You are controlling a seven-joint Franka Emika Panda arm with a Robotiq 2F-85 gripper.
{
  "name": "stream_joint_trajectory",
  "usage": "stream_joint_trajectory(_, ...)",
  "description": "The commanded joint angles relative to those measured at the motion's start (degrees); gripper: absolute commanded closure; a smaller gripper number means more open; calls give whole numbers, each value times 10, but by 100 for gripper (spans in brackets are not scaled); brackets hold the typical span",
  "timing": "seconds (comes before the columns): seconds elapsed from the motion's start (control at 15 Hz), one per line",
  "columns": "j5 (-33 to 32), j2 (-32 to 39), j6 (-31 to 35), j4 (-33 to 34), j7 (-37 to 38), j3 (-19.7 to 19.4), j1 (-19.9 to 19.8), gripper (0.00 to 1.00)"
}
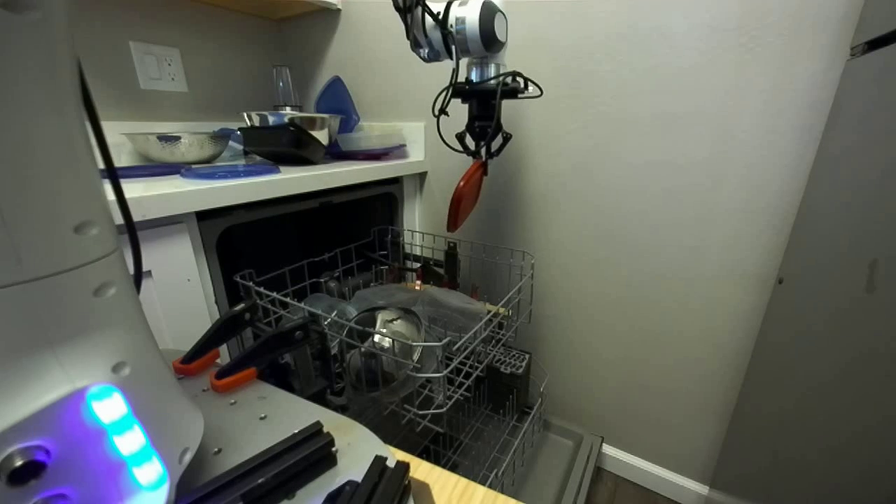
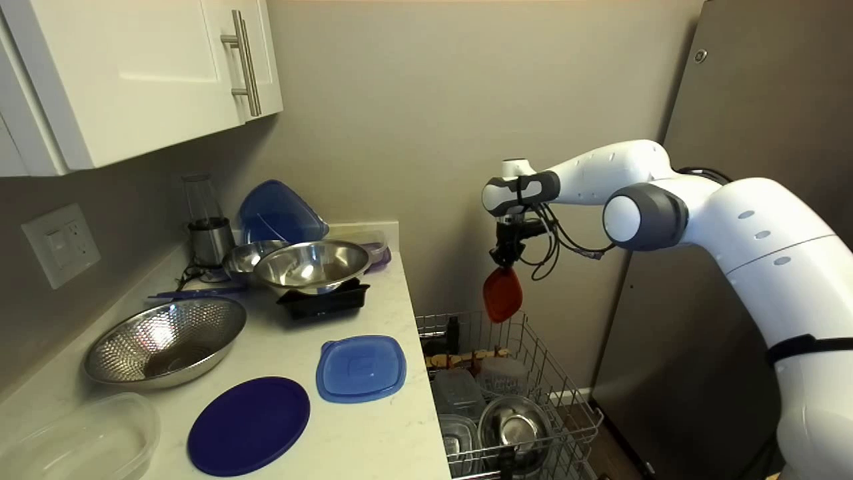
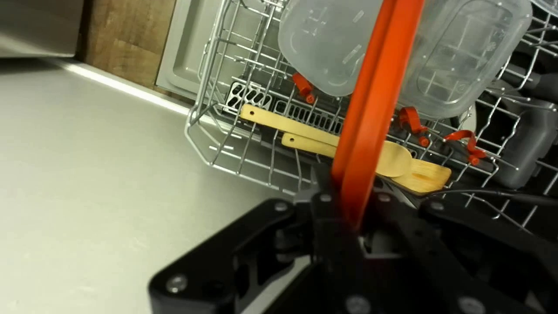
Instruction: Remove the red lid from the dishwasher and place it on the counter.
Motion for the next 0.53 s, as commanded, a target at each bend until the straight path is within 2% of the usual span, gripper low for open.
stream_joint_trajectory(0.0, -60, -48, -27, -9, -5, -15, 39, 97)
stream_joint_trajectory(0.33, -118, -72, -50, 22, -2, -26, 71, 97)
stream_joint_trajectory(0.47, -127, -76, -101, 50, 5, -33, 71, 97)
